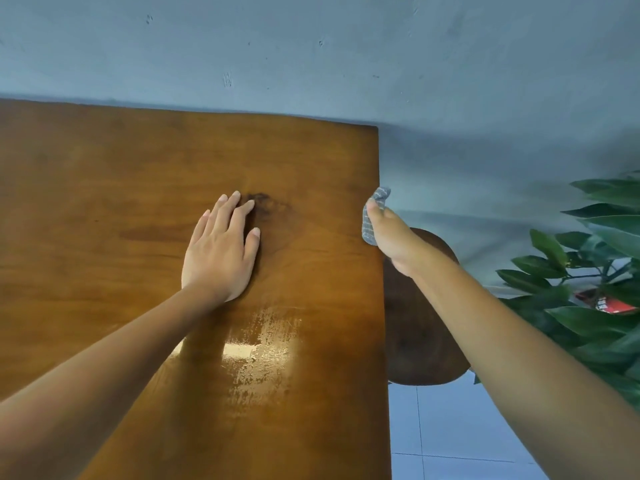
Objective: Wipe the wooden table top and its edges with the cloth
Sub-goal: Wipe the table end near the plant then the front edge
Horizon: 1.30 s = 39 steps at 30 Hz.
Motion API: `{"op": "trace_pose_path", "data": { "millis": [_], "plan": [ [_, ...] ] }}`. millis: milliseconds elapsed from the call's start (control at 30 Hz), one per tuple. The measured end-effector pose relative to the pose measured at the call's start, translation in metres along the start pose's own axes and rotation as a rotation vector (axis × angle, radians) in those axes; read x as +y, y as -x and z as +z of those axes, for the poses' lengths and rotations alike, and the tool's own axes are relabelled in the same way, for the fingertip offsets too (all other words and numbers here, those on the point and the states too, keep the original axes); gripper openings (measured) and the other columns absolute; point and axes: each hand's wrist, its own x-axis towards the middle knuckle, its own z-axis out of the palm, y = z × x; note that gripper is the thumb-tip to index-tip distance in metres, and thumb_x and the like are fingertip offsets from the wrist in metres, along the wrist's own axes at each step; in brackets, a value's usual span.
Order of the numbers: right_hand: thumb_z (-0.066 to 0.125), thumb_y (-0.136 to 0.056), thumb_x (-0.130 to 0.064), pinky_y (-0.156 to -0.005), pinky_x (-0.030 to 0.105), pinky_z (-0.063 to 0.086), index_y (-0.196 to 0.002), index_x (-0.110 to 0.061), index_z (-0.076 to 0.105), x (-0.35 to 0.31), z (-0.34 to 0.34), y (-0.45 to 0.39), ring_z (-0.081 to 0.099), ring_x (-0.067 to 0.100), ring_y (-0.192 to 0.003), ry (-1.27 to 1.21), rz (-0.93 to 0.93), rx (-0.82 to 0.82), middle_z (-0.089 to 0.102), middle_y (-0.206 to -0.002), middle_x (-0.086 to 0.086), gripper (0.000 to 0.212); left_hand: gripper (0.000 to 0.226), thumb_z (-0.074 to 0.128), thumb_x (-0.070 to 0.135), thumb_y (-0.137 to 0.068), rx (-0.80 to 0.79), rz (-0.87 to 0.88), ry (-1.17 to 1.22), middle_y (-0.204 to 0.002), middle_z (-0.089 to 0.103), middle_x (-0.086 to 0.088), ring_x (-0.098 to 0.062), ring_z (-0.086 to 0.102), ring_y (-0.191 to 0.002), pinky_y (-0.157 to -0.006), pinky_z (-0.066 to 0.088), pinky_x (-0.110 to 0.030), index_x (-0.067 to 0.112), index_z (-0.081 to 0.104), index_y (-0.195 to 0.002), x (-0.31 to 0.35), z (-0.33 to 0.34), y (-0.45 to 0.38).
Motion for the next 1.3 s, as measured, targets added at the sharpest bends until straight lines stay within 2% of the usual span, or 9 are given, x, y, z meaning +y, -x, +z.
{"op": "trace_pose_path", "data": {
  "millis": [167,400,467,567,767,967,1100,1200,1300],
  "plan": [
    [0.019,-0.105,-0.060,-0.078,0.036,0.042,-0.077,-0.022,0.047,-0.043,-0.012,-0.040,0.048,0.017,-0.071,0.083,0.013,0.181,0.050,-0.076,0.000,0.055,0.053,0.025,0.042,-0.109,-0.002,0.003,-0.001,-0.169,0.021,-0.003,-0.018,0.008,-0.158,-0.128,0.011,-0.042,0.020,0.033,-0.157,0.000,0.000,0.000],
    [0.017,-0.108,-0.057,-0.088,0.033,0.040,-0.116,-0.019,0.056,-0.043,-0.001,0.001,0.057,0.019,-0.098,0.198,0.011,0.213,0.060,-0.105,0.002,0.055,0.056,0.022,0.043,-0.109,-0.005,0.024,-0.003,-0.169,0.021,-0.006,-0.021,0.008,-0.158,-0.128,0.011,-0.043,0.019,0.031,-0.158,0.000,0.000,0.001],
    [0.016,-0.106,-0.059,-0.103,0.034,0.036,-0.148,-0.019,0.041,-0.033,0.009,0.035,0.054,0.023,-0.124,0.215,0.016,0.184,0.055,-0.137,0.006,0.063,0.056,0.021,0.043,-0.108,-0.009,0.022,0.007,-0.169,0.019,-0.006,-0.021,0.007,-0.158,-0.128,0.009,-0.041,0.019,0.029,-0.159,-0.001,0.000,0.001],
    [0.016,-0.104,-0.062,-0.108,0.031,0.029,-0.161,-0.026,0.020,-0.013,0.024,0.093,0.040,0.023,-0.145,0.186,0.028,0.132,0.038,-0.159,0.003,0.067,0.056,0.023,0.042,-0.108,-0.007,0.029,0.029,-0.169,0.020,-0.007,-0.022,0.009,-0.158,-0.128,0.010,-0.042,0.018,0.031,-0.159,-0.001,-0.001,0.002],
    [0.023,-0.104,-0.059,-0.110,0.027,0.038,-0.152,-0.033,0.029,0.041,0.058,0.192,0.052,0.011,-0.130,0.135,0.046,0.149,0.050,-0.142,-0.007,0.055,0.057,0.029,0.042,-0.108,-0.044,0.027,0.084,-0.170,0.018,-0.007,-0.023,0.008,-0.158,-0.128,0.008,-0.042,0.017,0.030,-0.159,-0.003,-0.006,0.000],
    [0.030,-0.102,-0.057,-0.071,0.011,0.044,-0.112,-0.035,0.046,0.090,0.081,0.258,0.061,-0.006,-0.079,0.051,0.208,0.172,0.056,-0.095,-0.010,0.029,0.059,0.034,0.042,-0.106,-0.082,0.041,0.130,-0.170,0.016,-0.009,-0.025,0.006,-0.158,-0.128,0.006,-0.044,0.017,0.029,-0.160,-0.006,-0.009,-0.002],
    [0.025,-0.102,-0.061,-0.084,0.024,0.041,-0.104,-0.045,0.045,0.074,0.079,0.250,0.056,-0.001,-0.077,0.105,0.182,0.201,0.053,-0.087,-0.019,0.026,0.060,0.033,0.045,-0.106,-0.061,0.107,0.094,-0.168,0.021,-0.012,-0.028,0.010,-0.157,-0.127,0.005,-0.047,0.015,0.035,-0.157,-0.007,-0.013,0.004],
    [0.020,-0.106,-0.057,-0.097,0.025,0.036,-0.140,-0.029,0.046,0.045,0.071,0.220,0.057,0.006,-0.107,0.208,0.131,0.222,0.058,-0.116,-0.009,0.051,0.059,0.032,0.047,-0.106,-0.045,0.188,0.101,-0.167,0.026,-0.012,-0.027,0.013,-0.157,-0.127,0.004,-0.047,0.014,0.042,-0.153,-0.006,-0.020,0.015],
    [0.017,-0.107,-0.055,-0.097,0.027,0.037,-0.141,-0.022,0.047,0.020,0.063,0.188,0.058,0.018,-0.120,0.255,0.106,0.249,0.059,-0.122,-0.001,0.056,0.057,0.035,0.047,-0.106,-0.049,0.290,0.115,-0.166,0.029,-0.011,-0.025,0.015,-0.157,-0.127,0.007,-0.045,0.015,0.045,-0.152,-0.003,-0.026,0.035]
  ]
}}
